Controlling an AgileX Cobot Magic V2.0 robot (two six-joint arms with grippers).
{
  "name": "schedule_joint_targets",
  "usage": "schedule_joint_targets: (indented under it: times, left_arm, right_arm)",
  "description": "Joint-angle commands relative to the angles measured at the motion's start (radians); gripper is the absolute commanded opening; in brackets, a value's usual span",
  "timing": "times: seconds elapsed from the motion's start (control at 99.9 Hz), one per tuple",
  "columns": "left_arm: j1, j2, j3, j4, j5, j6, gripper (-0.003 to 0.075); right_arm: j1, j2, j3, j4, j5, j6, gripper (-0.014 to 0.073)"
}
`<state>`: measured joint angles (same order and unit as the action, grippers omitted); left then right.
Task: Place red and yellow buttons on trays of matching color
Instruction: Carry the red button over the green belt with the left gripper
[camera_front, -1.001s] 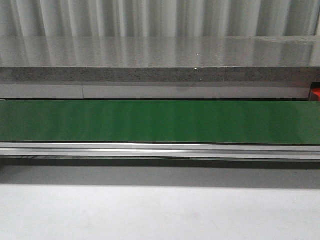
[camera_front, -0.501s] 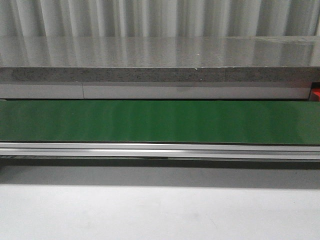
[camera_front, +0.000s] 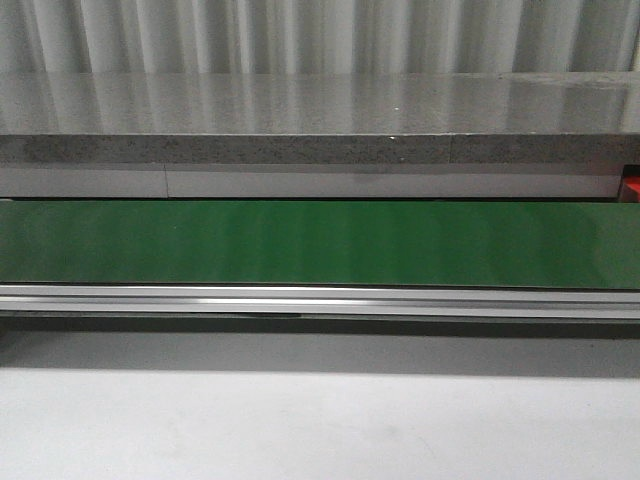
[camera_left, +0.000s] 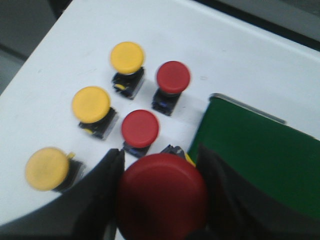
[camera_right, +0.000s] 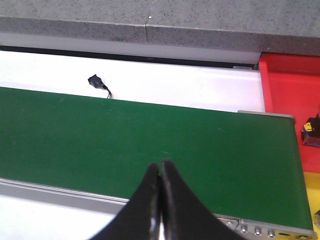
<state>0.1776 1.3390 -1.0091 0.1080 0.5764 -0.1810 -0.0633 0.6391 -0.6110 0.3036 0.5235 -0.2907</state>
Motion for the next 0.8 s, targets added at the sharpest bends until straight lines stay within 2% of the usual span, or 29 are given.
schedule_joint_targets:
  times: [0.0, 0.19, 0.791]
  left_arm:
    - [-0.063, -0.028, -0.056, -0.008, -0.016, 0.027, -0.0020]
    - [-0.120, -0.024, -0.054, -0.008, -0.019, 0.027, -0.0020]
    - [-0.123, 0.137, -0.052, -0.004, -0.028, 0.027, -0.0020]
  right_arm:
    - [0.001, -0.003, -0.024, 0.013, -0.060, -0.008, -0.0068]
    - [0.001, -0.003, -0.024, 0.013, -0.061, -0.008, -0.0068]
    - [0.001, -0.003, -0.024, 0.013, -0.061, -0.008, -0.0068]
